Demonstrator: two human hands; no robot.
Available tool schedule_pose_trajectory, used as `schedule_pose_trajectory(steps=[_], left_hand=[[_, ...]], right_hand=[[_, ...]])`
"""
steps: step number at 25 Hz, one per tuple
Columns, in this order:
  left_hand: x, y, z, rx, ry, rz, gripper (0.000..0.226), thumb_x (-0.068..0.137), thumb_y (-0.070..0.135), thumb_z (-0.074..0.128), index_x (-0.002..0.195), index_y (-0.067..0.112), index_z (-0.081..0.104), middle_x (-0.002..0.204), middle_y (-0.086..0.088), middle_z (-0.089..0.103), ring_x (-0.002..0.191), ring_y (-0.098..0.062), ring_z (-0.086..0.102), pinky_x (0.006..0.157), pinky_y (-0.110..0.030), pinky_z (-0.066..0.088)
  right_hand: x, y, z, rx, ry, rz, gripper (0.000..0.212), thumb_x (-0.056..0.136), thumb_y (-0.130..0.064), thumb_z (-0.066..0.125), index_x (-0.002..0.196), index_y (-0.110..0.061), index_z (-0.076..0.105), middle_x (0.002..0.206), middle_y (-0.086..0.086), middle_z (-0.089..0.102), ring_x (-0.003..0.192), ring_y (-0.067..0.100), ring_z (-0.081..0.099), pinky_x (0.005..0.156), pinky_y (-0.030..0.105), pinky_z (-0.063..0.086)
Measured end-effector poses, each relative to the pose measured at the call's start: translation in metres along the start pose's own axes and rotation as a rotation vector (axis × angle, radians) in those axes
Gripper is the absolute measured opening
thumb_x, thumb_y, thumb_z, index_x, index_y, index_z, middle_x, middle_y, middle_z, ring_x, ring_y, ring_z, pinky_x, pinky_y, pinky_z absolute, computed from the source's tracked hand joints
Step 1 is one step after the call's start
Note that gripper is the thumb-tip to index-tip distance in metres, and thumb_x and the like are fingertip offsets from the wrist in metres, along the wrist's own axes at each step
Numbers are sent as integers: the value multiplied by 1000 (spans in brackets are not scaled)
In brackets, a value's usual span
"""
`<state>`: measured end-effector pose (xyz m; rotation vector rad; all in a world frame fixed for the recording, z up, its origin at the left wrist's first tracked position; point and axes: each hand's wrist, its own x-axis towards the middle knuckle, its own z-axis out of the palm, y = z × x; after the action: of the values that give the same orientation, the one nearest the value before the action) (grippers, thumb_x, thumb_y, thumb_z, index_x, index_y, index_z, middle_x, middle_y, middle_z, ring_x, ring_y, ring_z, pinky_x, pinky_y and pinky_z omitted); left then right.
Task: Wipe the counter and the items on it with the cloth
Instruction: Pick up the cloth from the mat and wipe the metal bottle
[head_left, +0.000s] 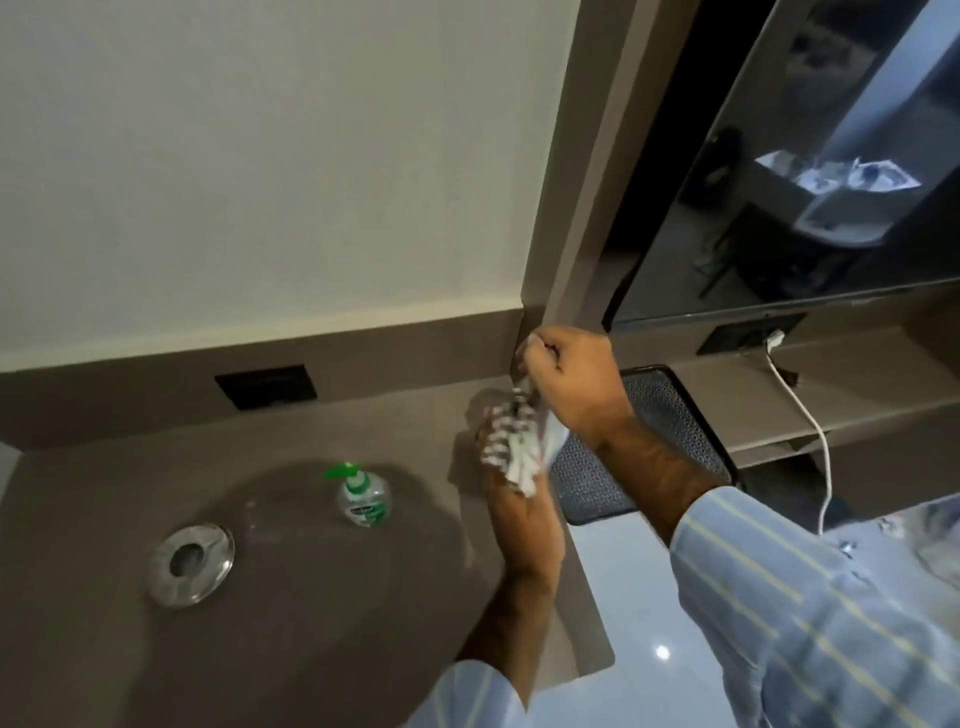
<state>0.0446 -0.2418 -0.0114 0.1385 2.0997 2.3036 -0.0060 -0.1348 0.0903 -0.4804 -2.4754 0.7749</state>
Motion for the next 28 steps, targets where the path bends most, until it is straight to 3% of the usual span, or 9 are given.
schedule_pose_trajectory(steps=[4, 7, 9, 11, 14, 18, 22, 25, 28], left_hand=[[19, -2, 15, -237, 127, -163, 33, 99, 27, 59, 131, 32, 64, 139, 3, 62, 130, -6, 59, 105, -14, 42], [1, 1, 34, -303, 158, -163, 46, 97, 33, 61, 139, 12, 58, 143, -6, 60, 134, -20, 57, 110, -24, 43], [-1, -16, 30, -253, 265, -261, 36, 100, 16, 59, 133, 3, 60, 131, -7, 63, 127, -33, 60, 98, -7, 42], [0, -24, 27, -279, 364, -319, 31, 101, 23, 59, 130, 16, 65, 124, 3, 67, 126, -30, 62, 91, -4, 42], [-12, -10, 39, -306, 205, -201, 50, 98, 44, 59, 141, 19, 56, 145, 0, 59, 137, -18, 55, 113, -26, 42], [-11, -35, 29, -128, 214, -243, 43, 101, 15, 55, 143, 7, 51, 150, -15, 52, 140, -33, 49, 119, -48, 35], [-8, -30, 32, 51, 55, 157, 53, 103, 29, 50, 153, 12, 38, 160, -3, 40, 148, -22, 39, 122, -44, 33], [-9, -49, 18, 195, 2, 89, 53, 100, 4, 53, 150, 0, 40, 160, -6, 35, 148, -32, 38, 119, -58, 32], [-12, -61, -4, 273, -59, 169, 57, 103, 22, 48, 157, 11, 32, 166, -1, 27, 152, -31, 30, 119, -61, 31]], right_hand=[[-6, -5, 4, 90, 58, 65, 39, 96, -29, 48, 82, -3, 74, 78, 12, 75, 78, 29, 72, 75, 45, 58], [-6, -4, 7, 149, 108, 92, 43, 93, -33, 47, 82, -3, 75, 80, 12, 76, 79, 29, 73, 76, 47, 59], [-7, -5, 11, 180, 113, 97, 44, 92, -34, 47, 83, -1, 75, 80, 13, 76, 78, 32, 74, 76, 51, 60], [-13, -11, 15, 190, 120, 102, 42, 92, -33, 48, 84, -2, 75, 79, 12, 76, 77, 32, 74, 75, 51, 61], [-7, -7, 13, 191, 155, 162, 40, 92, -31, 50, 83, 0, 73, 77, 16, 75, 78, 35, 74, 75, 51, 60], [-8, -10, 10, 163, 137, 179, 39, 94, -27, 50, 82, 3, 71, 77, 21, 74, 79, 39, 73, 75, 51, 59], [-7, -7, 12, 147, 135, 194, 43, 92, -35, 47, 82, 0, 71, 77, 19, 75, 79, 37, 73, 74, 50, 60], [-6, -8, 11, 160, 114, 215, 48, 91, -39, 44, 82, 0, 70, 79, 20, 75, 81, 37, 73, 76, 52, 60], [-7, -9, 12, 154, 124, 195, 47, 91, -39, 43, 81, 0, 68, 80, 20, 75, 81, 38, 74, 75, 53, 60]])
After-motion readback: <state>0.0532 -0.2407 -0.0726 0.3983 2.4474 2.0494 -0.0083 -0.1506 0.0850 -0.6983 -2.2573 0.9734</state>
